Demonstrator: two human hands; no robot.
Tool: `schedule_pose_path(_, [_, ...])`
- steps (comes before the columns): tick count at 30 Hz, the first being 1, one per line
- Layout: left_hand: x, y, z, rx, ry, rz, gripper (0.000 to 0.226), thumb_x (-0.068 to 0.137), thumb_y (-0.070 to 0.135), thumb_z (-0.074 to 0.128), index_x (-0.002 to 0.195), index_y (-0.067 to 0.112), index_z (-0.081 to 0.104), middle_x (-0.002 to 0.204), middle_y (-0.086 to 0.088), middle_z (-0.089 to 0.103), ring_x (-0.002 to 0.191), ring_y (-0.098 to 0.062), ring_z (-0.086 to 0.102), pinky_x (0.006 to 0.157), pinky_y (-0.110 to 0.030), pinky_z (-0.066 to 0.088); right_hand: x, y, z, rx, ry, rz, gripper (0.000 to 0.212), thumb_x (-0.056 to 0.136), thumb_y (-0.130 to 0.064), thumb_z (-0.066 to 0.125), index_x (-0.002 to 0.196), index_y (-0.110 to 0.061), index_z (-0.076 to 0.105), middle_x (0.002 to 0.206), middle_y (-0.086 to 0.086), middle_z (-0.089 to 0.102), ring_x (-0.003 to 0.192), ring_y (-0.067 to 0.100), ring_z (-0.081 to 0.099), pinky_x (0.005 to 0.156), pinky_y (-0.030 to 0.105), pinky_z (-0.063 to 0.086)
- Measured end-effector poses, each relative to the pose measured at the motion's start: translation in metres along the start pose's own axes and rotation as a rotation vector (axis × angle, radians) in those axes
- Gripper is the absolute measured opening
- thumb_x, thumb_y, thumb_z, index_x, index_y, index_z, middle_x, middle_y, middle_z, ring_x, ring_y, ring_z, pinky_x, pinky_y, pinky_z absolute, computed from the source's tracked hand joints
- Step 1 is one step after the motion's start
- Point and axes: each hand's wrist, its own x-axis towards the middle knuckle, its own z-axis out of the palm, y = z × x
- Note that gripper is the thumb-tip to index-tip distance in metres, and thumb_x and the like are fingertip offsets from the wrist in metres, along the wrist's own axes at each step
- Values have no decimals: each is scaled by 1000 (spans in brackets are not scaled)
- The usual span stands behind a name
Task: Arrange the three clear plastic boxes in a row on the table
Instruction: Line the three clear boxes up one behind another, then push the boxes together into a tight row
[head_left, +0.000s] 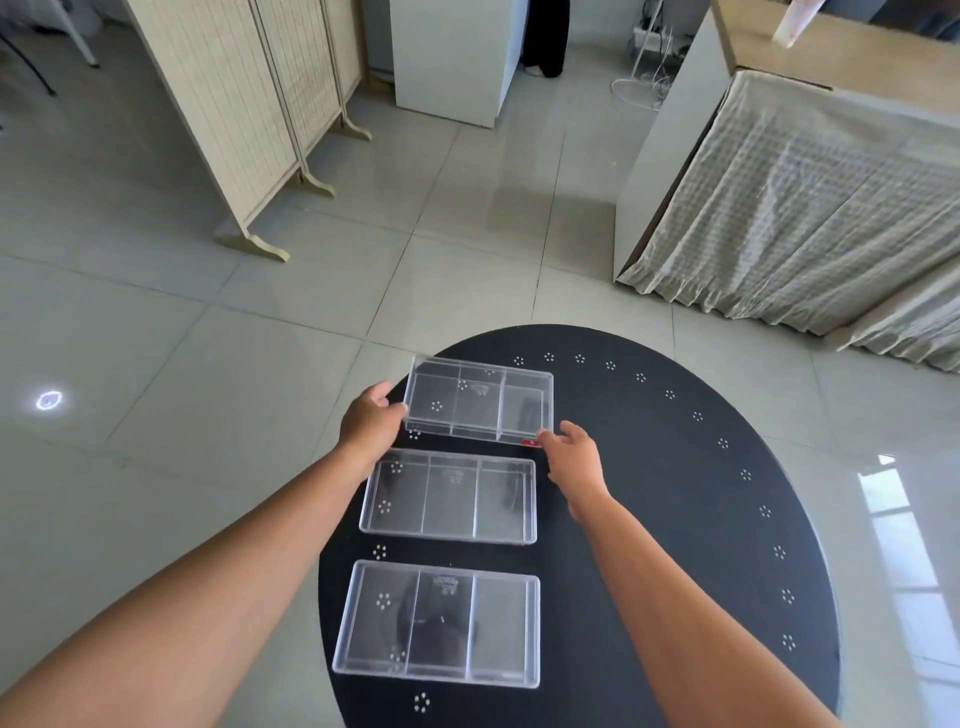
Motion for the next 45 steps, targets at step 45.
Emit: schedule_pose_path(45, [-43, -49, 3, -187, -2, -159, 37, 90, 10, 62, 126, 16, 65, 123, -9, 69, 112, -26, 65, 91, -45, 56, -33, 64, -4, 206, -27, -50, 26, 99, -23, 56, 118, -23, 74, 104, -6, 78, 103, 18, 71, 102, 41, 53])
